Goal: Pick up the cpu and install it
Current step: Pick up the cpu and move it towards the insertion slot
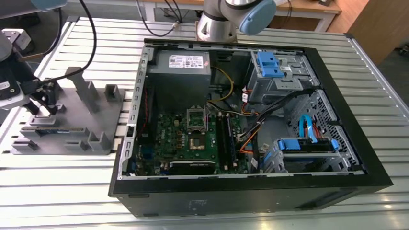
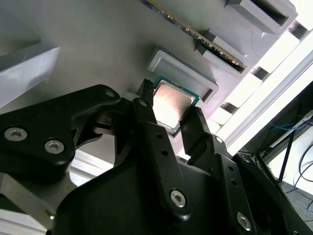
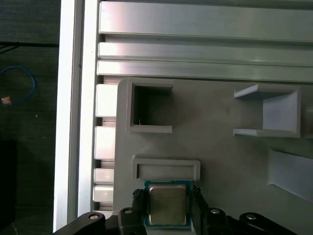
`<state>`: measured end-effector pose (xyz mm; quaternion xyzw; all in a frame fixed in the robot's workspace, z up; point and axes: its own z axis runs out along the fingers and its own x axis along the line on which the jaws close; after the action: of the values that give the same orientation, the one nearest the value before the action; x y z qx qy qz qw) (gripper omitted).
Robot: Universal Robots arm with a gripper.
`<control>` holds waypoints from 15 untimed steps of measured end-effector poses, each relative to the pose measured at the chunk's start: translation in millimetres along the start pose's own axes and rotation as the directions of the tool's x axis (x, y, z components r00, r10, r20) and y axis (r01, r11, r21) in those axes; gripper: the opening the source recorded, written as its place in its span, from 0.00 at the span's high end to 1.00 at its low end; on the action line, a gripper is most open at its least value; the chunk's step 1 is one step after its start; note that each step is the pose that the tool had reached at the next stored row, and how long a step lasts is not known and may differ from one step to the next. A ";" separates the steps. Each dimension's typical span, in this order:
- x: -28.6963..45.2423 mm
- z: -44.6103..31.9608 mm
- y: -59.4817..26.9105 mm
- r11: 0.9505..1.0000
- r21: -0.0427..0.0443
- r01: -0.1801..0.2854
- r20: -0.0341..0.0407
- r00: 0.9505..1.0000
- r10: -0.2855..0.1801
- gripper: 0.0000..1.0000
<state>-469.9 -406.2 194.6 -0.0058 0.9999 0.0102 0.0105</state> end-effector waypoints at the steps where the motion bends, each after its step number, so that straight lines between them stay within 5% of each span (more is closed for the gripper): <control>1: 0.0 1.2 0.0 1.000 0.000 0.000 0.000 1.000 0.000 0.53; 15: 0.2 4.0 -0.1 1.000 0.000 0.000 0.000 1.000 0.000 0.52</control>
<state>-470.1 -406.2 190.6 -0.0058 0.9999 0.0101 0.0105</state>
